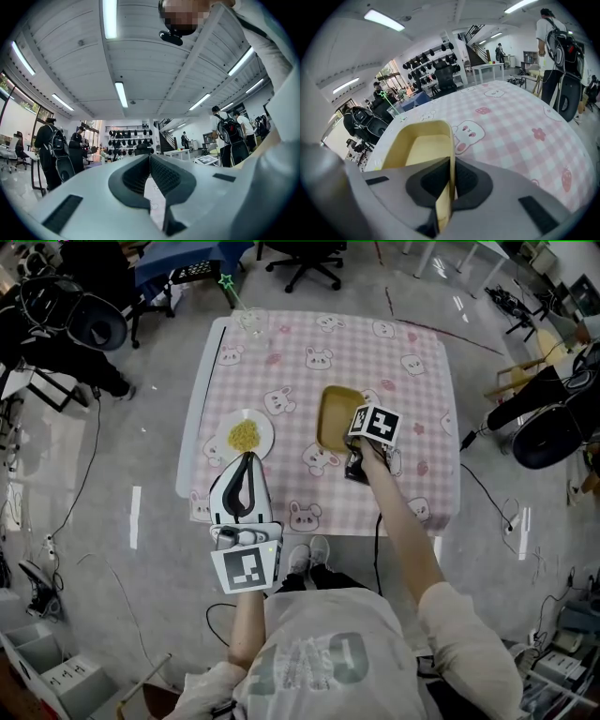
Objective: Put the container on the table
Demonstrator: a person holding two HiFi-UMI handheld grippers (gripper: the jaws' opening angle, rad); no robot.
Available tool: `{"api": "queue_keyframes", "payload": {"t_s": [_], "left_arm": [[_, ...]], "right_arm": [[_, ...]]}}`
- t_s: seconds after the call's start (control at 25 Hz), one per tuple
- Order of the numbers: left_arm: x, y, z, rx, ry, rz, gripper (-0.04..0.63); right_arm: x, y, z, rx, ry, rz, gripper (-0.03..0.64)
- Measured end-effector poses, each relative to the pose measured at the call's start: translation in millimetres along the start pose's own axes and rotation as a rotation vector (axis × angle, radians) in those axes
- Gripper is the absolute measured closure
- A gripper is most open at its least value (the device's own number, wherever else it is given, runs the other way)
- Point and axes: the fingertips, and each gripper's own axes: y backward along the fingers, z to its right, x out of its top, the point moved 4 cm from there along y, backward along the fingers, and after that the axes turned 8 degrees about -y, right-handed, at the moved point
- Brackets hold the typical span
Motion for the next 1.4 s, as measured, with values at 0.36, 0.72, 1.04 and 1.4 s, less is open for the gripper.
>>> {"api": "queue_keyframes", "payload": {"t_s": [0.36, 0.72, 1.04, 1.4], "left_arm": [[-1.3, 2.4, 0.6, -0.007, 0.009, -0.012, 0.566], [-4.1, 0.1, -6.6, -0.001, 0.007, -0.003, 0.566], [7.6, -3.2, -5.7, -0.014, -0.005, 0.024, 0.566], [27.3, -0.9, 0.4, -0.047, 0.004, 0.092, 0.566]], "right_arm": [[-7.2, -4.2, 3.2, -0.014, -0.002, -0.023, 0.584], [-4.7, -9.8, -1.2, 0.033, -0.014, -0.032, 0.583], [24.2, 9.3, -12.0, 0.08, -0.014, 0.043, 0.48], [72.3, 124.9, -52.7, 0.233, 0.098, 0.407, 0.48]]}}
